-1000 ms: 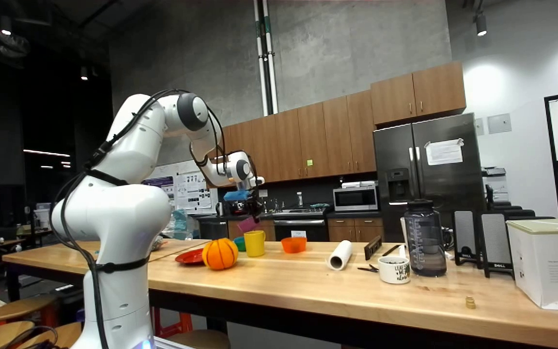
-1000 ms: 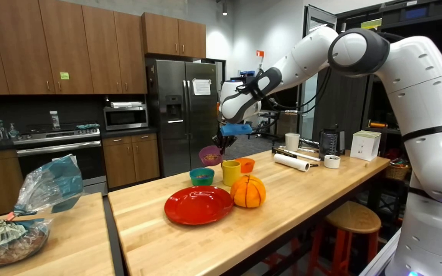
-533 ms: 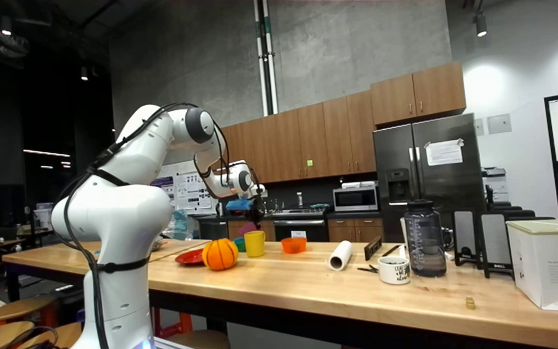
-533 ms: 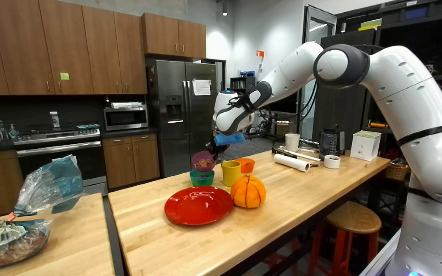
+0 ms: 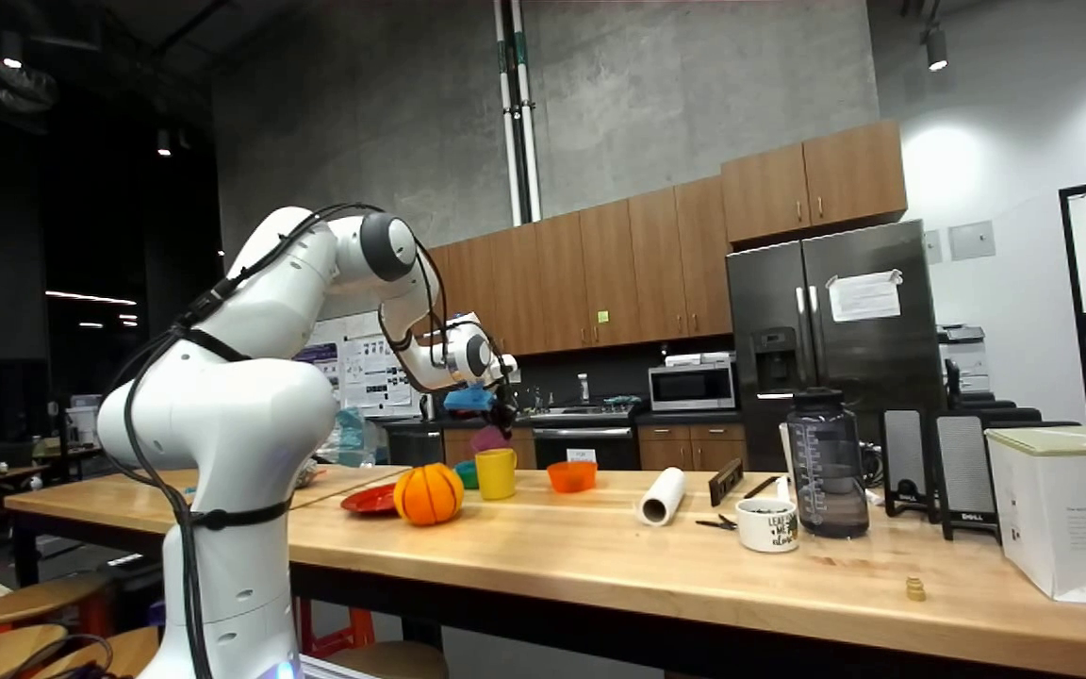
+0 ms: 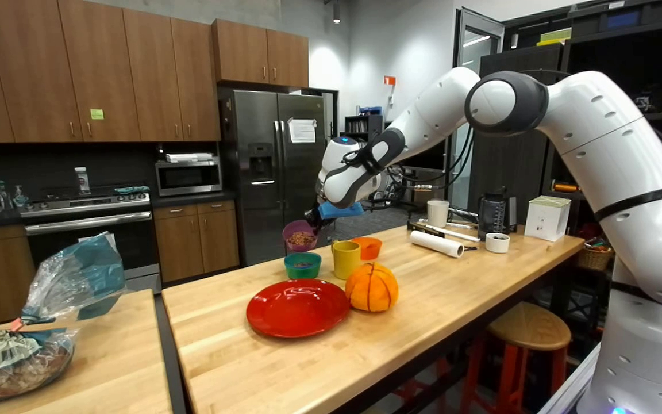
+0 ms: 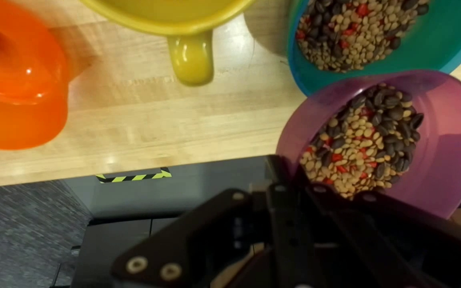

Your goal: Pour the contents in the purple bowl into the blue bowl.

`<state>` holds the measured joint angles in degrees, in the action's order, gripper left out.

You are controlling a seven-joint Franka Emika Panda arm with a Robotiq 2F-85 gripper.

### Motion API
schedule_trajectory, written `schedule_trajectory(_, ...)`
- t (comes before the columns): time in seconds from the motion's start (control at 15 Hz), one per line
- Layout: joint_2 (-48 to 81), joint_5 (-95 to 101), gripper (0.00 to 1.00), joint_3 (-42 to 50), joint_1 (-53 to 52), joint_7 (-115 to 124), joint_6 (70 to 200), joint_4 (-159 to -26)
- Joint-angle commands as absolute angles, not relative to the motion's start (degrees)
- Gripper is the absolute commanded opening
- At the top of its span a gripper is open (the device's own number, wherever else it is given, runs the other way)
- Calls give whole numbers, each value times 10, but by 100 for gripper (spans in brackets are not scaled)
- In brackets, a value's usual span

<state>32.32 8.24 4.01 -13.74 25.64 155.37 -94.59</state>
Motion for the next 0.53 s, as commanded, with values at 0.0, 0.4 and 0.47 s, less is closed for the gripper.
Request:
schedule_trajectory(0.0, 310, 93, 1, 69, -153, 264, 1609, -980)
schedule_trajectory(0.4, 300, 72, 1, 95, -166, 259, 1721, -1044)
schedule_trajectory(0.47, 299, 82, 1, 89, -160, 272, 1741, -1054)
